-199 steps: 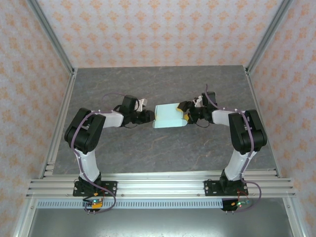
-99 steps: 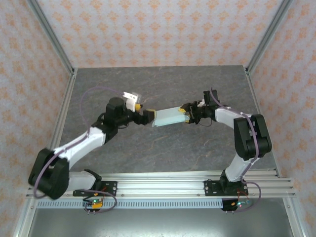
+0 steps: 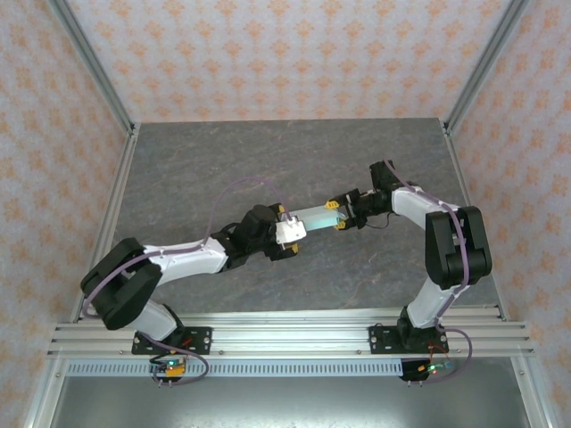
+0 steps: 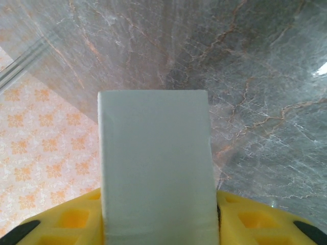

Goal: Fold the paper box

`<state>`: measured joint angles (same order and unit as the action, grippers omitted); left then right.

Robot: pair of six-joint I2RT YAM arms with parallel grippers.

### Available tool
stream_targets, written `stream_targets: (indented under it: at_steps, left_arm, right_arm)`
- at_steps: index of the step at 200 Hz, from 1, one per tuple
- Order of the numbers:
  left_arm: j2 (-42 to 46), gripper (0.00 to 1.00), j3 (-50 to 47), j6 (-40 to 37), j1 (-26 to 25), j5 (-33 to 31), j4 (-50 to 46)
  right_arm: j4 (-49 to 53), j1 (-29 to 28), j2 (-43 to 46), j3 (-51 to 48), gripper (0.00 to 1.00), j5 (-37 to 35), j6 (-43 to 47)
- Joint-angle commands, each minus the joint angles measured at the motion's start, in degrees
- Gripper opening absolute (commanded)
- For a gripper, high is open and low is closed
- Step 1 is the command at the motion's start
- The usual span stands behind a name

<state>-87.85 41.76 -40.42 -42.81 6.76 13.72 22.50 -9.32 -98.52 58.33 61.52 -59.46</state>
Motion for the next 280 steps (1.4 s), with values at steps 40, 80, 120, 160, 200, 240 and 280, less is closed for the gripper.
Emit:
stream_targets:
  at_steps: [40, 80, 120, 160, 200, 240, 280]
  left_arm:
    - [-4.66, 0.55, 8.88, -2.62, 2.00, 4.16, -7.92]
    - [-3.55, 0.43, 11.48, -2.52, 3.77, 11.28, -16.88]
    - [-4.73, 0.38, 14.81, -1.16, 6.17, 19.15, -25.16]
    - [-6.67, 0.41, 16.89, -0.56, 9.21, 24.07, -28.32]
    - [-10.43, 0.46, 22.98, -5.43, 11.09, 27.83, -35.73]
    - [-12.75, 0.47, 25.95, -7.19, 12.18, 31.20, -37.53]
    - [-14.10, 0.47, 29.52, -10.02, 12.42, 31.63, -41.55]
  right_arm:
    - [-1.60, 0.18, -0.89, -2.03, 0.48, 1.66, -8.28]
    - [-0.24, 1.25, 2.39, -2.40, 0.69, -1.66, -6.20]
    - [-3.21, 3.38, 9.08, -3.89, 0.78, -4.48, -4.12]
    - [-0.82, 5.02, 18.65, -3.09, 0.79, -17.34, 16.73]
    - [-4.68, 2.82, 33.27, -10.42, 0.79, -28.73, 50.85]
    - [0.00, -2.35, 32.30, -10.84, 0.75, -28.95, 72.66]
    - [1.54, -4.04, 28.02, -8.77, 0.69, -27.80, 76.91]
